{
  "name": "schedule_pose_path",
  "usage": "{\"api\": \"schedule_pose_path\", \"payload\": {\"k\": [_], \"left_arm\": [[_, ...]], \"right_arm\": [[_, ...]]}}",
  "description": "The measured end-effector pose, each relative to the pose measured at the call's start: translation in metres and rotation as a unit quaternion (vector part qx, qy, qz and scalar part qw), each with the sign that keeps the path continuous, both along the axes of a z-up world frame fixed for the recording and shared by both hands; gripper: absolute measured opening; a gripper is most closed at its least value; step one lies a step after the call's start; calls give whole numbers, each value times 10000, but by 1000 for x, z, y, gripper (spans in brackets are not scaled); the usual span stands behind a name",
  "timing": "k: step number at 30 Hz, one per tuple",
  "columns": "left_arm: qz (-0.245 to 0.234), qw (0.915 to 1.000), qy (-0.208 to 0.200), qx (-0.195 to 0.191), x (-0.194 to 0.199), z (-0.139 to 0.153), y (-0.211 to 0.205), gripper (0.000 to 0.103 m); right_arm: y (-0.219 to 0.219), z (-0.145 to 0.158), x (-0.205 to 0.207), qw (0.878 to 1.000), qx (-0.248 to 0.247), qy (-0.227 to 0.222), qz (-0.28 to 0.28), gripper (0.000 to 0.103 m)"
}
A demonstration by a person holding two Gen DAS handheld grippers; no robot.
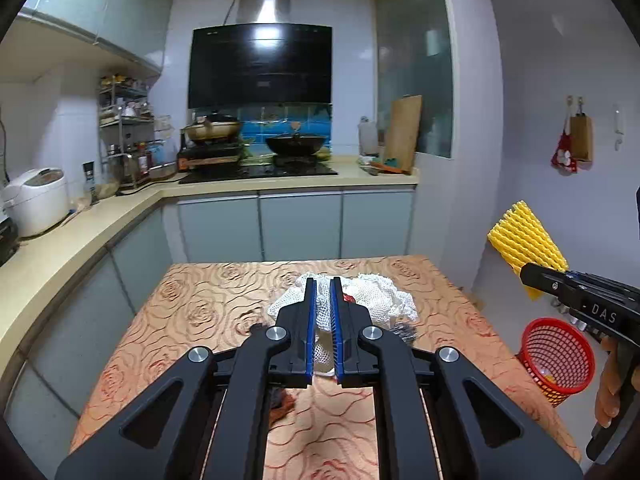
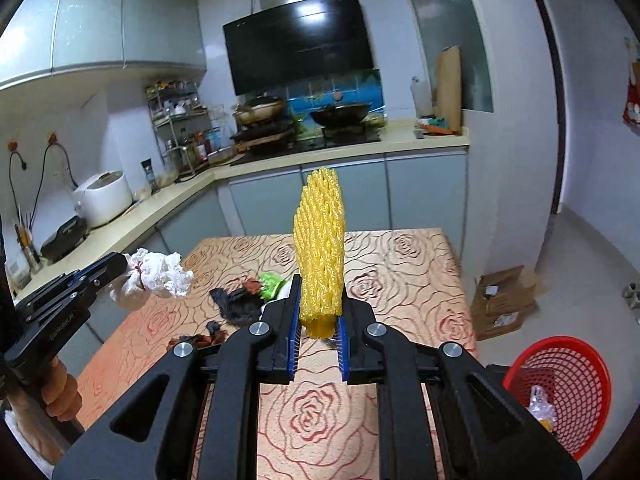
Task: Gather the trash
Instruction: 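Lift the cloth and foam net and carry both over the red wastebasket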
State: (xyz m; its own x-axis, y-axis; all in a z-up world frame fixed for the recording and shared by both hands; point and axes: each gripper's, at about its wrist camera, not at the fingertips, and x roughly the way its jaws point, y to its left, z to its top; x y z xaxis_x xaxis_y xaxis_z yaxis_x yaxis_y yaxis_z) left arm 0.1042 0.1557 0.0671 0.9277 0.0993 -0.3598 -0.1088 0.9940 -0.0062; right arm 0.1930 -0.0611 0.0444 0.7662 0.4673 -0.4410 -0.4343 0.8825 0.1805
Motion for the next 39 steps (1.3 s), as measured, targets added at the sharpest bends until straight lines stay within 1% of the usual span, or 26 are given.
{"api": "schedule_pose_path", "payload": {"k": [11,21,25,31,35,39], "left_arm": [[-621,9981,-16,5,23,3,-53,6],[-1339,9910,33,-33,48,-2,-114,6],[-1620,9867,91,-97,57,-8,-136,6],[-2058,9781,206,-213,72,-19,-173,6],[-2385,9700,372,-289,82,-33,-203,6],[-2649,9623,549,-283,89,-48,-229,6]], "right_arm": [[-55,4,1,9979,20,-77,-645,15],[-113,-4,2,9911,-62,-17,-1332,15],[-132,-10,0,9875,-88,38,-1573,15],[-156,-21,-3,9819,-122,132,-1887,15],[-173,-31,-4,9777,-168,252,-2076,15],[-192,-43,-2,9728,-239,404,-2270,15]]}}
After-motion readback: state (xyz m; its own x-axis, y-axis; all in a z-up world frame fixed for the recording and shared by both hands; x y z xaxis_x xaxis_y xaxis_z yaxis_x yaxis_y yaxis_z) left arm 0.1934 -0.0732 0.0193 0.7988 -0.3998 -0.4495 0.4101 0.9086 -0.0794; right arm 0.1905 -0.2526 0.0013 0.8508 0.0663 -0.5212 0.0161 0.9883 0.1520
